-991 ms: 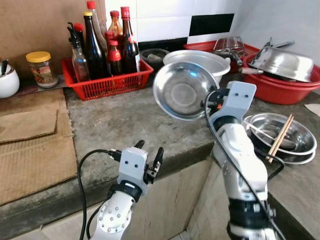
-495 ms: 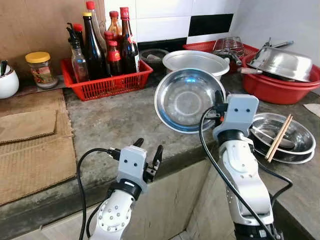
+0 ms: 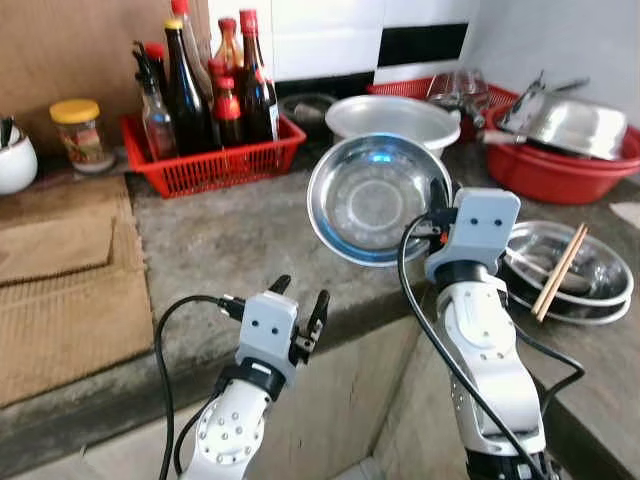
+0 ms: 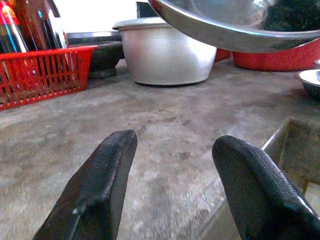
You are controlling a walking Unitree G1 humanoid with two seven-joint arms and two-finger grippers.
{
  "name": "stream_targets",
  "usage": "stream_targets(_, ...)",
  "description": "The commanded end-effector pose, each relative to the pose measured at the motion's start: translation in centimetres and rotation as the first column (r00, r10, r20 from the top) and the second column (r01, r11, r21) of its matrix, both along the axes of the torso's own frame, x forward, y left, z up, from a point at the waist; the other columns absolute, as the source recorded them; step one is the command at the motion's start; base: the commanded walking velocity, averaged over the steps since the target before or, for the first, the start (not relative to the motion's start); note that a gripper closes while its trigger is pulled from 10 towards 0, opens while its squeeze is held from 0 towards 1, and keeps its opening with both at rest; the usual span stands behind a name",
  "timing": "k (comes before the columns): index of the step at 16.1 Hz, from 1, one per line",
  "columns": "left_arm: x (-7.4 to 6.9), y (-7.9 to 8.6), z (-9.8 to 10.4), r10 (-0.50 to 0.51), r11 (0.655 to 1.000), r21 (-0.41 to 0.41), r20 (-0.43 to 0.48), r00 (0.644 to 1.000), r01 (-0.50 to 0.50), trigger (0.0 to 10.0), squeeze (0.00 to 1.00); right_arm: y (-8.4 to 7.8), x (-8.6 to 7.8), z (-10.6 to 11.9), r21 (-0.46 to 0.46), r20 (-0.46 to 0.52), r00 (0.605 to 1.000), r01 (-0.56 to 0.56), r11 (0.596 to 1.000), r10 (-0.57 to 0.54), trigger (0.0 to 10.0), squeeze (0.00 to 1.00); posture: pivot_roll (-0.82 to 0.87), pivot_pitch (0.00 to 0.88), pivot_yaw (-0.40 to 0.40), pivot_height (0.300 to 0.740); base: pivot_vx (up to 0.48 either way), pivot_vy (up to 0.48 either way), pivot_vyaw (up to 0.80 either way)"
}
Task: Kitchen organization
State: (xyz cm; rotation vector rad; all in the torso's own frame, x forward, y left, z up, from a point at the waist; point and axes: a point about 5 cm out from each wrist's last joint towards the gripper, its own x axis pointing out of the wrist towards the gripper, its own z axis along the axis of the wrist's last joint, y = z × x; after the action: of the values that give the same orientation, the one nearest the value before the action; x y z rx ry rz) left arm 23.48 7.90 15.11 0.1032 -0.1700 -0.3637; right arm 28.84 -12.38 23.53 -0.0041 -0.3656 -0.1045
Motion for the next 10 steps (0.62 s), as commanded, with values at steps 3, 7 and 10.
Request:
stream_targets(3,-0.10,-0.17,0.27,-0.017,1.000,0.004,0.015,1.000,0.017,10.0,0.00,-0.02,-0.50,1.06,0.011,0.056,0.998,-0.007,1.000,0.006,0.0,0.00,0.03,0.000,-0.061,0.740,-0.366,0.000,0.00)
stream_targets(7,-0.06,-0.18,0.25,-0.024,1.000,0.008,0.015,1.000,0.024,10.0,0.00,-0.12,-0.61,0.94,0.012,0.053,0.999,-0.004,1.000,0.003,0.0,0.00,0.03,0.000,-0.056,0.740,-0.390,0.000,0.00)
stream_targets(10,-0.02,-0.13,0.24,-0.027,1.000,0.010,0.014,1.000,0.027,10.0,0.00,-0.26,-0.75,0.80,0.007,0.050,0.999,-0.001,1.000,0.001,0.0,0.00,0.03,0.000,-0.055,0.740,-0.387,0.000,0.00)
